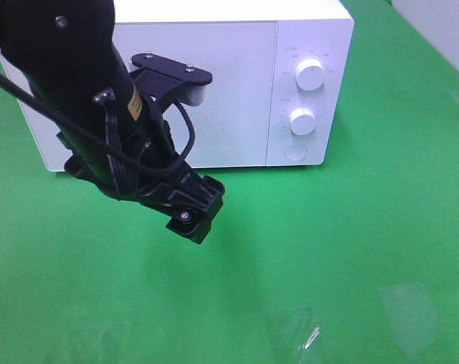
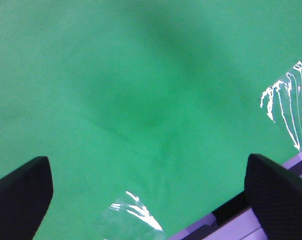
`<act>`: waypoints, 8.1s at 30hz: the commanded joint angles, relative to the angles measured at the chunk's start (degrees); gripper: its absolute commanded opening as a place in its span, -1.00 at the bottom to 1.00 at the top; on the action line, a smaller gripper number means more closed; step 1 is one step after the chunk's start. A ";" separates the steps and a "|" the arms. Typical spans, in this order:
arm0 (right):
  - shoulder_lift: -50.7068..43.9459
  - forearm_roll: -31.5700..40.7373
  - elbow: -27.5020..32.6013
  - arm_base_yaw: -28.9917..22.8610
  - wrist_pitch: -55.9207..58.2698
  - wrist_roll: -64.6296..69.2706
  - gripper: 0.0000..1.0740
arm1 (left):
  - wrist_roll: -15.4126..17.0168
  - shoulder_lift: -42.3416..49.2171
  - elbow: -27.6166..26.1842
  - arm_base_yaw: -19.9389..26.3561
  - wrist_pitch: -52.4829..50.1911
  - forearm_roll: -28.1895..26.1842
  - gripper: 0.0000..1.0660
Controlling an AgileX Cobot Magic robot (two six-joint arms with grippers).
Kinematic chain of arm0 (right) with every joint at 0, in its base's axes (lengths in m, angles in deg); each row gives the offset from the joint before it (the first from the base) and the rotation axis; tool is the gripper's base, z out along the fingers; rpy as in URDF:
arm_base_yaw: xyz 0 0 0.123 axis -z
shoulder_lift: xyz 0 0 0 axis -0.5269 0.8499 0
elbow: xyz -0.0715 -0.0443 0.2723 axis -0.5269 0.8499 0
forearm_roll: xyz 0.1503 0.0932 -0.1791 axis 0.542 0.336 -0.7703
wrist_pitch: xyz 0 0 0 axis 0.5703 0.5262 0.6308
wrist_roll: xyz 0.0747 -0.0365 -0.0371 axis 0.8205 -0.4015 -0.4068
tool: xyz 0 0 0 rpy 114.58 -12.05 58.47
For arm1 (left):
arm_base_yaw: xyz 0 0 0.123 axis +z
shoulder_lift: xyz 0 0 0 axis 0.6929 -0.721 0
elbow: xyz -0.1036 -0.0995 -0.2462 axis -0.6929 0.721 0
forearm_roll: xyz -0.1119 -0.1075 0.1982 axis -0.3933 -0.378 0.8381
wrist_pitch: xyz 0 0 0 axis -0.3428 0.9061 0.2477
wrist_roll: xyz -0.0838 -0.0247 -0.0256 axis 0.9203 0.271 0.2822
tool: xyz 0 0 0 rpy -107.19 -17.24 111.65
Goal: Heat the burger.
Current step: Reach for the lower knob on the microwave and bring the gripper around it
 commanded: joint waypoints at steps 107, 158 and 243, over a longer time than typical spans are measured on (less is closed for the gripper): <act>-1.55 -0.34 0.06 0.17 -0.40 -0.57 0.40 | -18.28 97.80 38.79 54.09 10.03 -11.80 0.84; 14.50 -3.55 -3.55 0.17 -10.03 -1.43 0.42 | -18.28 97.46 38.79 54.09 10.03 -11.75 0.84; 96.20 53.97 1.55 -38.79 -125.13 -31.80 0.44 | -18.28 97.46 38.79 54.09 10.03 -11.75 0.84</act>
